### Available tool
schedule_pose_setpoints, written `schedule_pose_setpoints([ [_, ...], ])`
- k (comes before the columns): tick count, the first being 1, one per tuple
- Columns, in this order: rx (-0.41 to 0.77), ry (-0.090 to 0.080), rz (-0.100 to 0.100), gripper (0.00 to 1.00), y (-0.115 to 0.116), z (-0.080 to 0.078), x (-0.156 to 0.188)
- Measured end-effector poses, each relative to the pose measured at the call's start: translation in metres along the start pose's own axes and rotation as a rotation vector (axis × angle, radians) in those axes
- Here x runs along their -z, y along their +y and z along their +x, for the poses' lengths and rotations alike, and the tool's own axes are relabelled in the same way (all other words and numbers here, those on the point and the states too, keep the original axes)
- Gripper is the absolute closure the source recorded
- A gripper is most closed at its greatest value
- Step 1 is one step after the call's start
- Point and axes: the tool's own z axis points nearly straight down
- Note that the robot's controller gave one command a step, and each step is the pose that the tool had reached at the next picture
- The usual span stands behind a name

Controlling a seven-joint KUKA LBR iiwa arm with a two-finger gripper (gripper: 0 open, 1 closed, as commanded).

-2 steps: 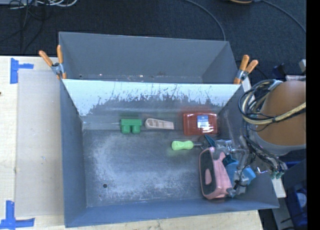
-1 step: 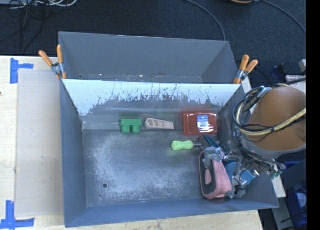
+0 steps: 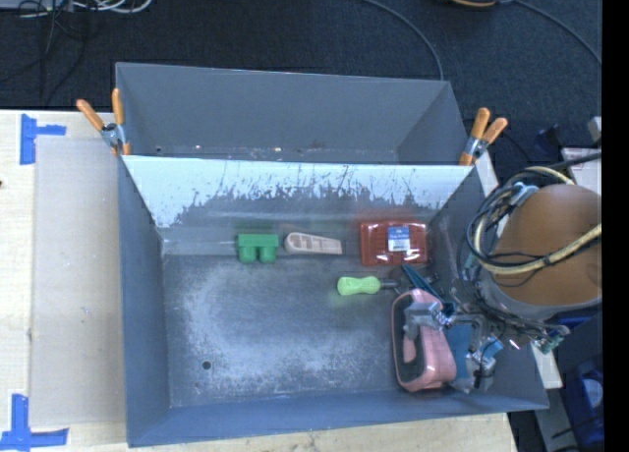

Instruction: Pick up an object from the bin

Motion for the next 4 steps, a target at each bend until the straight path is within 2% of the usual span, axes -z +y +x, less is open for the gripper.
schedule_pose_setpoints([
  [1,0.23,-0.002,0.003,0.0,0.016,-0.021,-0.049],
  [2,0.553,-0.007,-0.003,1.0,0.009,-0.01,-0.064],
  [4,0.554,-0.007,-0.003,1.0,0.009,-0.01,-0.063],
])
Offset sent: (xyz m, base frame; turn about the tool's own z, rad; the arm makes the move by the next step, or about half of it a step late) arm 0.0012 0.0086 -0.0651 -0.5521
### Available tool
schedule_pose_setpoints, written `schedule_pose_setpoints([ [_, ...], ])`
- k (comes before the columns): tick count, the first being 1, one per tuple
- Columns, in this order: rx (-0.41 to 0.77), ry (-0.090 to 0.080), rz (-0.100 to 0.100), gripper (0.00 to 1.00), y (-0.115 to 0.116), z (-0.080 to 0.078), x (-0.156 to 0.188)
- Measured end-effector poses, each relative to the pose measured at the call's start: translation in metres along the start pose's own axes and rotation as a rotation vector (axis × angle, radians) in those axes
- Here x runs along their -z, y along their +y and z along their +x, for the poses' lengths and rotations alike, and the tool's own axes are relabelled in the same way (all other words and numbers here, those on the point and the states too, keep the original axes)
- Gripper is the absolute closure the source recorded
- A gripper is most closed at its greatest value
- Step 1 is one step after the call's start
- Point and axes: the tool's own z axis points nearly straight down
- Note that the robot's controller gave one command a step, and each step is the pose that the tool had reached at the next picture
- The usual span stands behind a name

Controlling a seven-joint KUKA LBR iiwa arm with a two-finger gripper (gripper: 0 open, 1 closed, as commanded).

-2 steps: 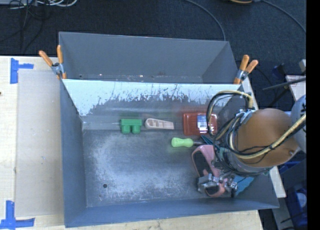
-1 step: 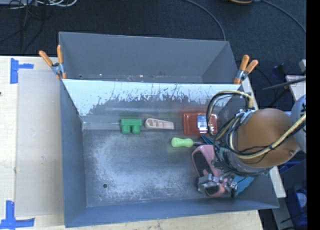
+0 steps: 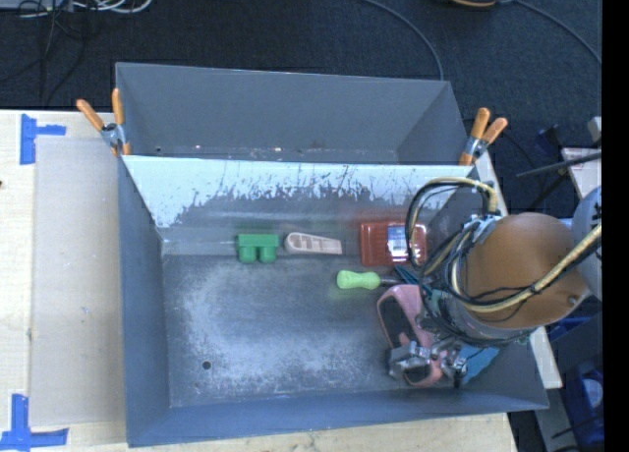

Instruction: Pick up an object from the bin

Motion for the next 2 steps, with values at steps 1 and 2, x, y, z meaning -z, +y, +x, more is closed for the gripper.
schedule_pose_setpoints([
  [1,-0.001,0.001,-0.004,1.0,0.001,0.0,0.005],
  [2,-0.003,0.003,-0.01,1.0,0.003,0.001,0.031],
])
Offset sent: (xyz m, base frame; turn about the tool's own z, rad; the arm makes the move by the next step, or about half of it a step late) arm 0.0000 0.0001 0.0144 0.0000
